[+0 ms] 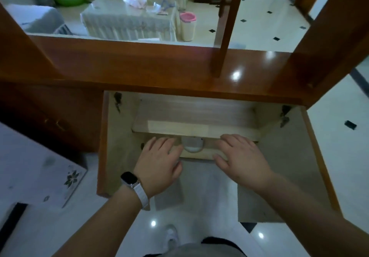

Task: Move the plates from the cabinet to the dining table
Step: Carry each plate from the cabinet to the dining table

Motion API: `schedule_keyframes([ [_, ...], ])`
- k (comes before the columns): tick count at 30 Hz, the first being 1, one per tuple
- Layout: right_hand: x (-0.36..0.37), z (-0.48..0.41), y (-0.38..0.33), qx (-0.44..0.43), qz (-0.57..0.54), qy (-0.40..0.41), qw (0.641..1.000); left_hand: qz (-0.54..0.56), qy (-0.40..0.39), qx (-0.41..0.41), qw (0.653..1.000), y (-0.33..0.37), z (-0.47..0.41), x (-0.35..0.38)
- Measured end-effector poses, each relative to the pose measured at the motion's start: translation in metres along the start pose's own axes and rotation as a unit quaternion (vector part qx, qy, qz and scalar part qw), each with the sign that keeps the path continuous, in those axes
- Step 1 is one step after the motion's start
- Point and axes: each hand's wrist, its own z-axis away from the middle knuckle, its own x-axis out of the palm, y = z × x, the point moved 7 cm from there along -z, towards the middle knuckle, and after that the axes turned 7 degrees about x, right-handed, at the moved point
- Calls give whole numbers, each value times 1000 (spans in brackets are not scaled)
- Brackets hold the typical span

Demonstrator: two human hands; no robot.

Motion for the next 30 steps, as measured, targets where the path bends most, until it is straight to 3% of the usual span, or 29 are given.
schedule_keyframes([
  [6, 12, -9, 1, 67, -9, 21, 997, 25, -18, 76, 997, -20, -26, 19],
  [9, 29, -11, 4, 97, -7, -7, 995, 36, -12, 92, 995, -22, -40, 28],
  [15, 70, -27, 15, 105, -43, -70, 991, 43, -35, 77, 995, -29, -74, 71],
  [30, 240, -103, 79, 134, -80, -70, 985, 85, -136, 38, 986, -45, -98, 270],
])
